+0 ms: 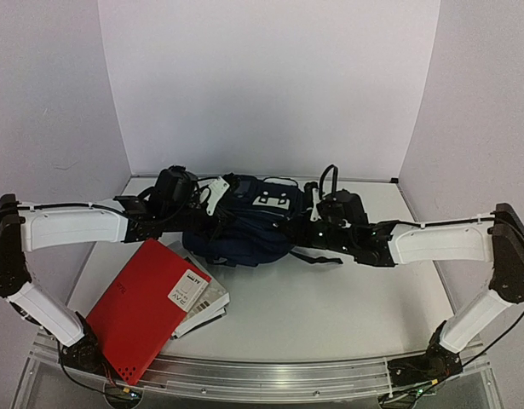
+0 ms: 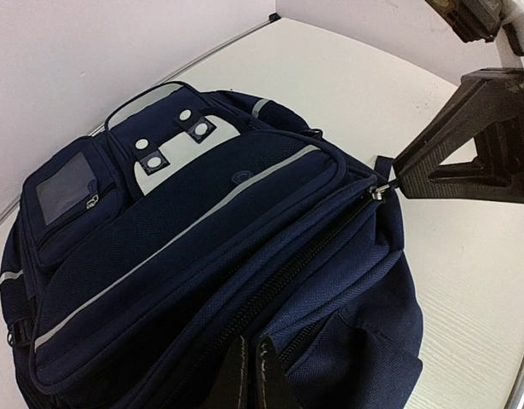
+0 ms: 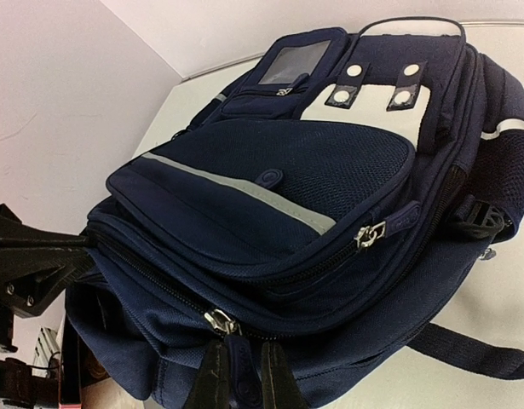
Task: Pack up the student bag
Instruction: Zip the student bag at the center of the board.
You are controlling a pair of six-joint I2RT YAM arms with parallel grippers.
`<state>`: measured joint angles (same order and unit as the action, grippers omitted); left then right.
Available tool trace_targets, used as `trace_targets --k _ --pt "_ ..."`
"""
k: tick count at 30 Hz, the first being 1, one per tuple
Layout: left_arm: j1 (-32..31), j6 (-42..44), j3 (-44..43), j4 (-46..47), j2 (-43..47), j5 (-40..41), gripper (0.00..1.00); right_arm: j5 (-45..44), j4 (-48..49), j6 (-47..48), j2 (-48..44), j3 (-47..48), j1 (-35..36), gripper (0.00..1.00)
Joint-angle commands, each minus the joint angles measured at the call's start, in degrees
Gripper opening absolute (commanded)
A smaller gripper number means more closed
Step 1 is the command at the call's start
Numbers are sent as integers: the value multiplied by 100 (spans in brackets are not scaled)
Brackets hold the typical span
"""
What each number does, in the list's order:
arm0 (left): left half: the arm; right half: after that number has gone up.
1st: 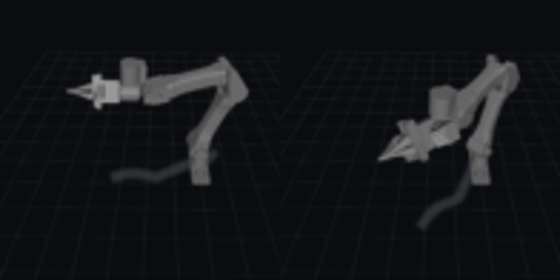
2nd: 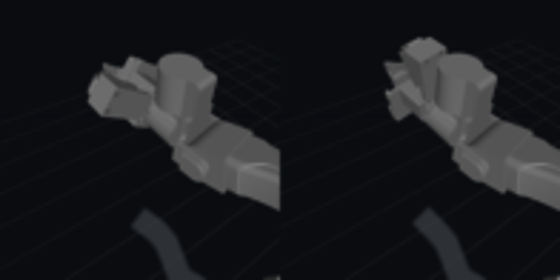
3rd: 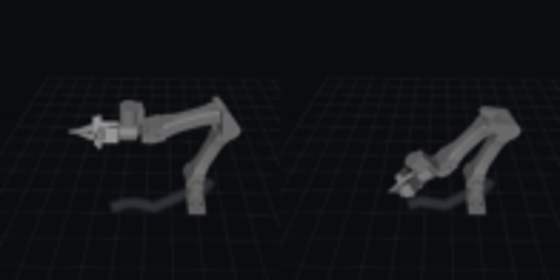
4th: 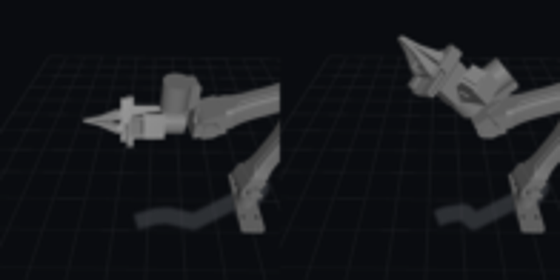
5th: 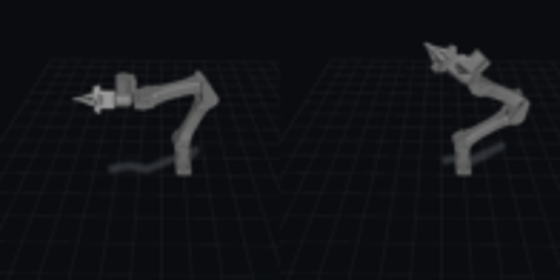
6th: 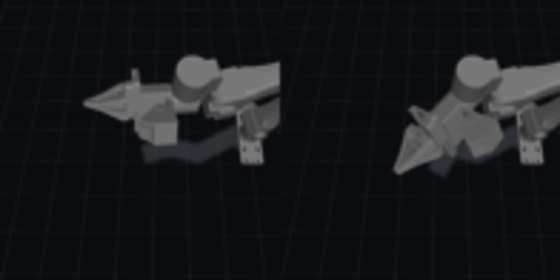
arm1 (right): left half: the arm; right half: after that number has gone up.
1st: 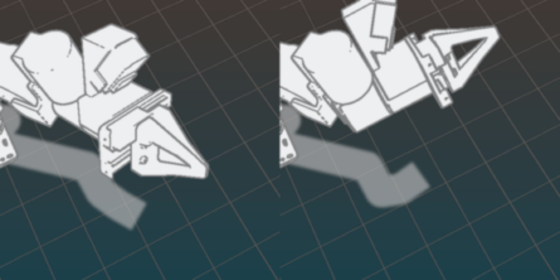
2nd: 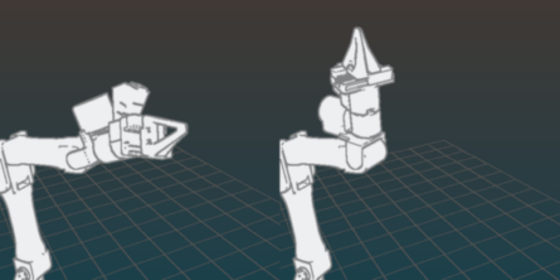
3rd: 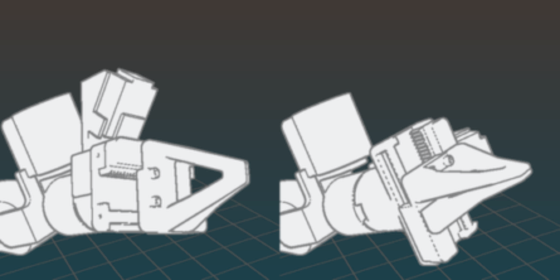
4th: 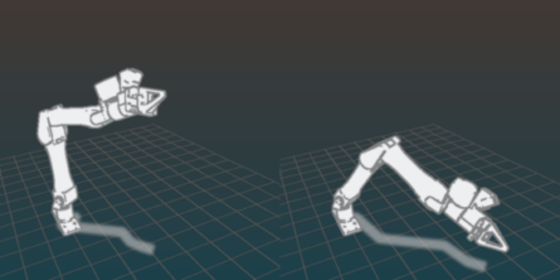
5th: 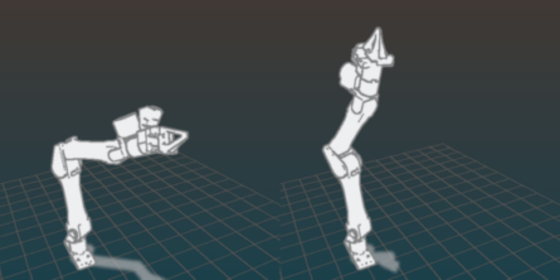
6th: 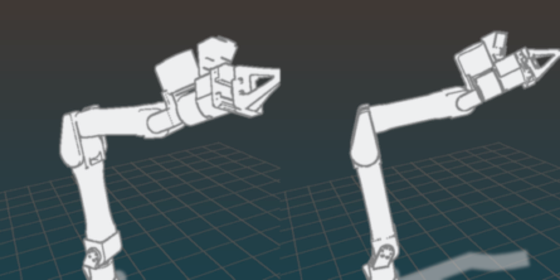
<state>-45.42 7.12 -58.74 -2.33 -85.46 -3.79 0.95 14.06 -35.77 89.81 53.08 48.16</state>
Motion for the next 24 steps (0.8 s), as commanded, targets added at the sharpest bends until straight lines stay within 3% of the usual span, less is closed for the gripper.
trace_targets --k 1,7,12,18,24 --pt "796 -270 -552 -266 305 1311 0 -1273 -1495 705 -451 -483 -179 0" --pt "855 -272 -831 -292 60 1069 0 -1806 -1585 1372 -409 -250 519 0" --pt "1049 -305 -827 -354 159 1051 0 -3294 -2296 778 138 51 482 0" --pt "1379 -373 -572 -430 615 882 0 -3335 -2469 147 545 2 -15 0" --pt "1601 -433 -403 -438 897 620 0 -3386 -2459 101 849 200 -248 0"
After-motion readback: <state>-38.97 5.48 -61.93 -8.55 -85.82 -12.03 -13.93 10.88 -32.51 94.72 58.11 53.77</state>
